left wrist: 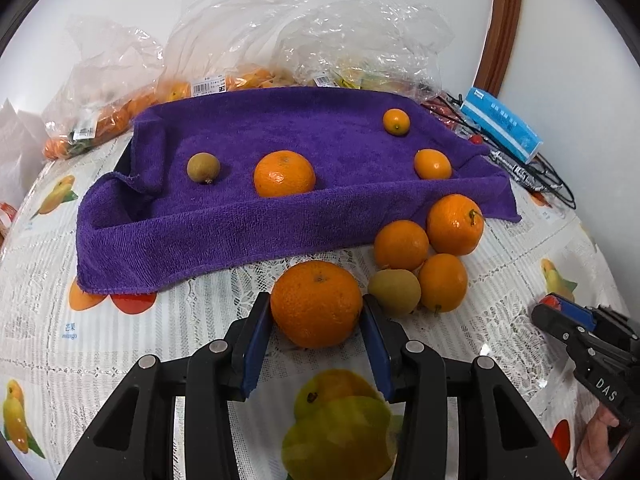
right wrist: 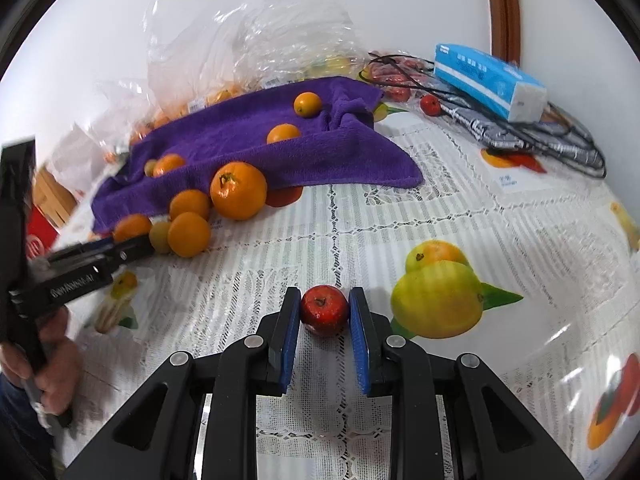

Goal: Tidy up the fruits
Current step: 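Lift the red apple and orange and carry both over the purple towel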

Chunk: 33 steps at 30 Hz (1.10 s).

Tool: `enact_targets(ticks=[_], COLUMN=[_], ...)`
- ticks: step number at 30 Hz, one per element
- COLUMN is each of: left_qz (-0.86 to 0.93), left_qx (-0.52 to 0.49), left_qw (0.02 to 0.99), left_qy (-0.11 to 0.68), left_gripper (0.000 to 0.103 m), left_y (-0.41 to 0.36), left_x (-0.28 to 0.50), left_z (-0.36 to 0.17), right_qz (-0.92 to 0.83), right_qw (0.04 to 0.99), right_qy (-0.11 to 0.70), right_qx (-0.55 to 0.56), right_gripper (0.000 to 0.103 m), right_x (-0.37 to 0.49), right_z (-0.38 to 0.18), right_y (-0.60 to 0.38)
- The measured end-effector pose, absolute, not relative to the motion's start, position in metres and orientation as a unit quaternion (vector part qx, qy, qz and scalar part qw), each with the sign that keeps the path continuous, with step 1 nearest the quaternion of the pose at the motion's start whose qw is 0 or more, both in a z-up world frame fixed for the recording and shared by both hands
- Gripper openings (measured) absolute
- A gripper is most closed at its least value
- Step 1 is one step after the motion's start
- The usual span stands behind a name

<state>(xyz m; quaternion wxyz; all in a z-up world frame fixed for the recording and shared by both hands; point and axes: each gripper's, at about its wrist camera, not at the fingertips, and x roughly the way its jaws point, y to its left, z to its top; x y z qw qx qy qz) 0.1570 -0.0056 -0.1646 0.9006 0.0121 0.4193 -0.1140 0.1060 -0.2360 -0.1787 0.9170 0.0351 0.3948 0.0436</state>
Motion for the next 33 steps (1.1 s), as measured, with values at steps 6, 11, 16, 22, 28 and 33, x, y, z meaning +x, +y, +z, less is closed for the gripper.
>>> enact_targets(ticks=[6, 11, 16, 22, 28, 33], left_qz=[-0.102, -0.127, -0.143, -0.145, -0.153, -0.159], left_qx=[0.037, -0.008, -0.052, -0.064, -0.068, -0.077], left_qw=[0.901, 0.903, 0.913, 0.920, 0.922, 0.922], left_qy=[0.420, 0.411, 0.379, 0.358, 0.349, 0.345], left_gripper=[0.042, 0.041, 0.041, 0.041, 0.041, 0.041], left_y=[-0.015, -0.003, 0.010, 0.012, 0.013, 0.017], left_x=[0.156, 0.154, 0.146, 0.140, 0.138, 0.136], left_z=[-0.164, -0.161, -0.153, -0.149, -0.146, -0.144], right_qz=[0.031, 0.029, 0.032, 0.034, 0.048, 0.058], right_qw=[0.918, 0.918, 0.918, 0.919, 0.926, 0.928], right_qy=[0.396, 0.396, 0.395, 0.393, 0.374, 0.366], right_qx=[0.011, 0.005, 0.013, 0.015, 0.035, 0.047], right_gripper=[0.025, 0.025, 0.024, 0.024, 0.024, 0.024], right_x=[0.105, 0.106, 0.105, 0.105, 0.099, 0.098], right_z=[-0.179, -0.179, -0.179, -0.180, -0.174, -0.171], right_y=[-0.228, -0.228, -0.231, -0.232, -0.239, -0.242])
